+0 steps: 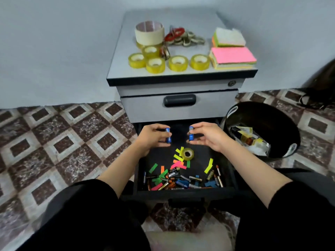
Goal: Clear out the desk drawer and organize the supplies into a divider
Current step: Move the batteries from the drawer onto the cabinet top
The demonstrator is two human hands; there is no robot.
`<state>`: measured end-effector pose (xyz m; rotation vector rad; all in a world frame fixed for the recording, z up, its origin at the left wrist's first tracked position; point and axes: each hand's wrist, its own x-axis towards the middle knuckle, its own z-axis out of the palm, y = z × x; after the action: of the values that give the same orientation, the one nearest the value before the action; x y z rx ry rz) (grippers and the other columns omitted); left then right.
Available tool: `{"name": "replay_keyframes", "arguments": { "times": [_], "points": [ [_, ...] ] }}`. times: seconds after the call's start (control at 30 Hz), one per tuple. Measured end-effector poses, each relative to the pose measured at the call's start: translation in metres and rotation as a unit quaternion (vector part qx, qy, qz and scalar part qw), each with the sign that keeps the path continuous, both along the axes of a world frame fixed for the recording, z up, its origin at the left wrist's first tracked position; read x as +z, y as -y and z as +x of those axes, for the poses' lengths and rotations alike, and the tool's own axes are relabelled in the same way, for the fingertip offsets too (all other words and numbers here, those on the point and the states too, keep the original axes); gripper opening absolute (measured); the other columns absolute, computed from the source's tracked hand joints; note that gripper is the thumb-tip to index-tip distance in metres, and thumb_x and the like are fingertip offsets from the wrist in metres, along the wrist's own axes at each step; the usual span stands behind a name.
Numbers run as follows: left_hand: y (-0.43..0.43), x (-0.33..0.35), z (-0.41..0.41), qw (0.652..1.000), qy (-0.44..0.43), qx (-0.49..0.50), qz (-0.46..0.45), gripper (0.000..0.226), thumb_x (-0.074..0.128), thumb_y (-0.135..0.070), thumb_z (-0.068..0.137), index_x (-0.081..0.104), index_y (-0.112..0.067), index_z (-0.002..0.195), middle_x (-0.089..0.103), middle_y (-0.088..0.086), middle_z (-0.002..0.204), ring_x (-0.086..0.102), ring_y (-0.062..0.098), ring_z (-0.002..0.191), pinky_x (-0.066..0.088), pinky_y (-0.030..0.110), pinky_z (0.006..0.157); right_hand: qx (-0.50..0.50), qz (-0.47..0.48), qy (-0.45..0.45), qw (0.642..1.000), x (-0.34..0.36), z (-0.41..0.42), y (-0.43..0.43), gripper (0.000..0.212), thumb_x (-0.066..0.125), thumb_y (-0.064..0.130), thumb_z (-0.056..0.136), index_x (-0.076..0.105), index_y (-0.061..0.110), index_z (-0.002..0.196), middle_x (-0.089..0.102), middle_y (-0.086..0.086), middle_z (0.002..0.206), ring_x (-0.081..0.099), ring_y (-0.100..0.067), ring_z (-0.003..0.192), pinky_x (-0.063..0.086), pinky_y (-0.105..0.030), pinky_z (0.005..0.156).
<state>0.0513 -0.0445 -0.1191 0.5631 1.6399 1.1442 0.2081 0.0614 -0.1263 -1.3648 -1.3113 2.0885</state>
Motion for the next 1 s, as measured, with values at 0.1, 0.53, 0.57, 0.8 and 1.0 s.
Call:
{"name": "replay_keyframes", "arguments": {
  "times": [0.1, 0.53, 0.57, 0.8, 1.0],
  "points": [
    [-0.006, 0.044, -0.009, 0.999, -0.010, 0.017, 0.050, 0.022, 0.059, 0.007, 0.085, 0.058, -0.003, 0.104, 0.058, 0.011, 0.070, 0.062, 0.007, 0.049, 0.058, 0.024, 0.056, 0.002, 0.019, -0.044, 0.999, 0.044, -0.009, -0.010, 0.015, 0.054, -0.010, 0.087, 0.057, 0.004, 0.085, 0.058, -0.016, 0.078, 0.067, -0.023, 0.049, 0.055, -0.024, 0.046],
    [-0.063, 0.172, -0.048, 0.986, -0.083, 0.047, 0.135, 0.019, 0.061, 0.004, 0.084, 0.061, -0.003, 0.101, 0.063, 0.011, 0.080, 0.066, 0.013, 0.057, 0.059, 0.024, 0.061, 0.062, 0.196, -0.001, 0.979, 0.182, -0.030, -0.074, 0.015, 0.059, -0.004, 0.085, 0.057, 0.010, 0.083, 0.059, -0.011, 0.069, 0.060, -0.013, 0.040, 0.050, -0.020, 0.041],
    [-0.070, 0.177, -0.051, 0.986, -0.096, 0.048, 0.130, 0.021, 0.061, 0.004, 0.084, 0.060, -0.003, 0.104, 0.063, 0.011, 0.079, 0.066, 0.012, 0.055, 0.059, 0.024, 0.061, 0.055, 0.200, -0.001, 0.978, 0.186, -0.032, -0.080, 0.015, 0.060, -0.004, 0.084, 0.056, 0.010, 0.082, 0.059, -0.010, 0.068, 0.059, -0.012, 0.039, 0.050, -0.020, 0.040],
    [-0.130, 0.197, -0.065, 0.969, -0.237, 0.014, 0.070, 0.015, 0.066, 0.006, 0.079, 0.063, -0.007, 0.087, 0.060, 0.012, 0.075, 0.061, 0.011, 0.049, 0.056, 0.020, 0.050, 0.032, 0.214, -0.006, 0.976, 0.194, -0.059, -0.124, 0.016, 0.061, -0.009, 0.082, 0.055, 0.005, 0.078, 0.058, -0.013, 0.067, 0.060, -0.017, 0.046, 0.053, -0.023, 0.043],
    [-0.183, 0.178, -0.065, 0.934, -0.356, -0.016, -0.030, 0.013, 0.073, 0.000, 0.071, 0.070, -0.005, 0.083, 0.063, 0.005, 0.068, 0.062, 0.011, 0.045, 0.057, 0.024, 0.052, 0.057, 0.246, 0.064, 0.965, 0.185, -0.077, -0.141, 0.018, 0.063, -0.008, 0.081, 0.054, 0.006, 0.074, 0.059, -0.015, 0.072, 0.059, -0.024, 0.053, 0.053, -0.024, 0.042]
  ]
}}
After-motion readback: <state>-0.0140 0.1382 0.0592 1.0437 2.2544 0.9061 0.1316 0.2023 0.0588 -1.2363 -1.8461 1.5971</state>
